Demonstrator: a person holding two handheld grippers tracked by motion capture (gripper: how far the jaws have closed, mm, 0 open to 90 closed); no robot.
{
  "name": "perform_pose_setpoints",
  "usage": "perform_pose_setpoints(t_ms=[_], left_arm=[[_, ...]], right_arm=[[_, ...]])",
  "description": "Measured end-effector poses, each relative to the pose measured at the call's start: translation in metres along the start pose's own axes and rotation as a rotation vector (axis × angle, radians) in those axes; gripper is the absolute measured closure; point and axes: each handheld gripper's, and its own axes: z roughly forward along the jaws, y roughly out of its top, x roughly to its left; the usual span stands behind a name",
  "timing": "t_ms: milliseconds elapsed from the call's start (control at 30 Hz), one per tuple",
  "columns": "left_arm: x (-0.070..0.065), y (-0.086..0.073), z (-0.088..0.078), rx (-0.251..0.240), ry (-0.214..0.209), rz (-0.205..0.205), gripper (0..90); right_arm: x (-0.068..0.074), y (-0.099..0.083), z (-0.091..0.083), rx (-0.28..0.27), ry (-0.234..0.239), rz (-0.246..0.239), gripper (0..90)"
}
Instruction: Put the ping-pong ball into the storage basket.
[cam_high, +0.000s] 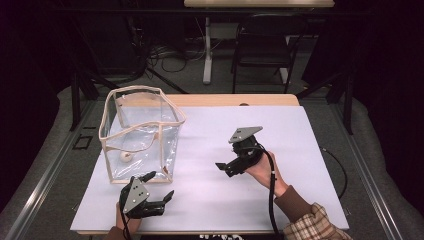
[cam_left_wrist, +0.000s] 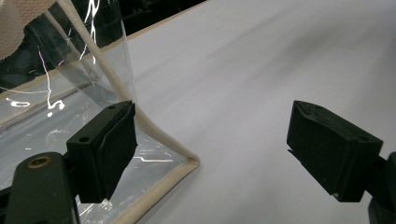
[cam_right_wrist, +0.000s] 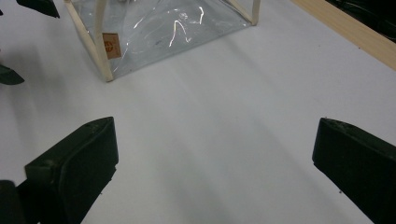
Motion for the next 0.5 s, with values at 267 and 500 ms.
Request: perform_pose_setpoints(t_ms=[267,500], left_arm=[[0.0,0.0,0.0,0.001,0.0,-0.002,15.9],[0.0,0.0,0.0,0.001,-0.001,-0.003,15.9]], right_arm=[[0.002,-0.013,-0.007,-0.005,-0.019,0.004,0.0],[0.002,-0.024,-0.013,-0.014,-0.032,0.017,0.0]])
